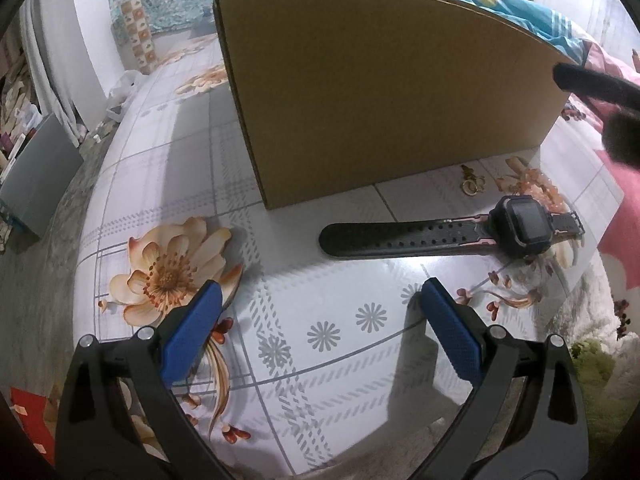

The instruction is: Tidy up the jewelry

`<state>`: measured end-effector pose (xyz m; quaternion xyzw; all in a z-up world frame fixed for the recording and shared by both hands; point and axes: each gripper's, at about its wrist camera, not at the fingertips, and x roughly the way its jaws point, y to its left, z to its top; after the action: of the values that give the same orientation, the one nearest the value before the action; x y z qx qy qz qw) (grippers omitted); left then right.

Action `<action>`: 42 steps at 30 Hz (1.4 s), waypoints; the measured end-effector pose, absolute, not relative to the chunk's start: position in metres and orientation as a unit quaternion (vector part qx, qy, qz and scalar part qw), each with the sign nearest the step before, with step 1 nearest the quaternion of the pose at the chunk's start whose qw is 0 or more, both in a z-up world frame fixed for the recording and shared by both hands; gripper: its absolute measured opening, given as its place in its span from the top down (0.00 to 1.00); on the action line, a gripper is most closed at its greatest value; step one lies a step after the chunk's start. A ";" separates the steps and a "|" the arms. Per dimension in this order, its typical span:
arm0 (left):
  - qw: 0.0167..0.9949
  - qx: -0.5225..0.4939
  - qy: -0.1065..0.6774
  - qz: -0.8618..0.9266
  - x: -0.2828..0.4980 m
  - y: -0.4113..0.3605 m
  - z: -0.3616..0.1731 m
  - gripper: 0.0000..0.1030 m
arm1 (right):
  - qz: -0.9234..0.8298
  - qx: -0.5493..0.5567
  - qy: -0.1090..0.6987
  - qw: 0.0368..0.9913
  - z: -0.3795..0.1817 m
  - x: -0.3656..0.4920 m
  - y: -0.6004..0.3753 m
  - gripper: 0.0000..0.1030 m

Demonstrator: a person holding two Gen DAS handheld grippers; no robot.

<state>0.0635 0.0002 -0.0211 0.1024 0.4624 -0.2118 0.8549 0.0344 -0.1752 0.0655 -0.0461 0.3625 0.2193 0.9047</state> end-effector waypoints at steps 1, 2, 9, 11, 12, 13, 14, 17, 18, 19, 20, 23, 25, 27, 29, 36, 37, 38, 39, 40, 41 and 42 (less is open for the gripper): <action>0.855 0.103 0.462 -0.214 0.064 0.000 -0.021 0.07 | 0.226 -0.037 0.364 0.903 0.067 0.037 -0.177 0.23; 0.855 0.104 0.461 -0.215 0.065 0.000 -0.021 0.07 | 0.231 -0.028 0.366 0.901 0.069 0.040 -0.178 0.24; 0.856 0.105 0.455 -0.221 0.066 -0.002 -0.021 0.07 | 0.269 0.055 0.374 0.886 0.076 0.057 -0.191 0.36; 0.856 0.106 0.455 -0.223 0.067 -0.001 -0.021 0.07 | 0.279 0.077 0.371 0.882 0.078 0.059 -0.194 0.39; 0.856 0.106 0.455 -0.223 0.068 -0.001 -0.021 0.07 | 0.282 0.086 0.369 0.881 0.079 0.061 -0.196 0.40; 0.855 0.107 0.455 -0.224 0.068 -0.001 -0.021 0.07 | 0.285 0.093 0.369 0.880 0.079 0.062 -0.196 0.40; 0.855 0.107 0.456 -0.225 0.069 -0.001 -0.021 0.07 | 0.288 0.101 0.369 0.878 0.079 0.064 -0.196 0.40; 0.853 0.108 0.458 -0.225 0.070 -0.001 -0.021 0.07 | 0.291 0.112 0.371 0.875 0.079 0.068 -0.195 0.42; 0.853 0.108 0.459 -0.225 0.071 -0.002 -0.021 0.07 | 0.293 0.116 0.371 0.874 0.078 0.069 -0.195 0.42; 0.852 0.108 0.460 -0.225 0.072 -0.002 -0.021 0.07 | 0.296 0.118 0.371 0.872 0.078 0.070 -0.193 0.43; 0.852 0.109 0.461 -0.224 0.073 -0.002 -0.021 0.07 | 0.297 0.119 0.372 0.872 0.078 0.071 -0.191 0.43; 0.852 0.109 0.461 -0.224 0.075 -0.003 -0.021 0.07 | 0.305 0.117 0.368 0.871 0.079 0.069 -0.185 0.43; 0.852 0.108 0.460 -0.224 0.075 -0.003 -0.021 0.07 | 0.308 0.114 0.366 0.871 0.082 0.064 -0.182 0.43; 0.853 0.106 0.460 -0.222 0.075 -0.004 -0.021 0.07 | 0.306 0.111 0.366 0.872 0.083 0.060 -0.182 0.43; 0.855 0.104 0.458 -0.218 0.075 -0.004 -0.022 0.07 | 0.299 0.108 0.367 0.874 0.085 0.053 -0.185 0.43; 0.868 0.094 0.439 -0.212 0.069 -0.001 -0.024 0.07 | 0.229 0.090 0.381 0.891 0.080 0.017 -0.203 0.43; 0.869 0.093 0.437 -0.211 0.068 -0.001 -0.024 0.07 | 0.218 0.089 0.386 0.892 0.077 0.012 -0.206 0.43; 0.871 0.091 0.436 -0.209 0.068 0.000 -0.024 0.07 | 0.200 0.088 0.394 0.893 0.072 0.007 -0.209 0.43; 0.872 0.087 0.435 -0.207 0.068 0.000 -0.024 0.07 | 0.187 0.086 0.399 0.894 0.068 0.002 -0.212 0.43; 0.873 0.079 0.435 -0.206 0.068 0.002 -0.023 0.07 | 0.170 0.084 0.407 0.894 0.061 -0.004 -0.214 0.45; 0.873 0.071 0.435 -0.207 0.067 0.003 -0.022 0.07 | 0.160 0.083 0.413 0.893 0.056 -0.008 -0.215 0.48; 0.873 0.058 0.436 -0.209 0.068 0.005 -0.021 0.07 | 0.150 0.083 0.420 0.891 0.050 -0.011 -0.215 0.49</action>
<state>0.0680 0.0053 -0.0208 0.0580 0.4360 -0.2089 0.8734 -0.0106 -0.2153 0.0500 0.0827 0.4199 0.1496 0.8913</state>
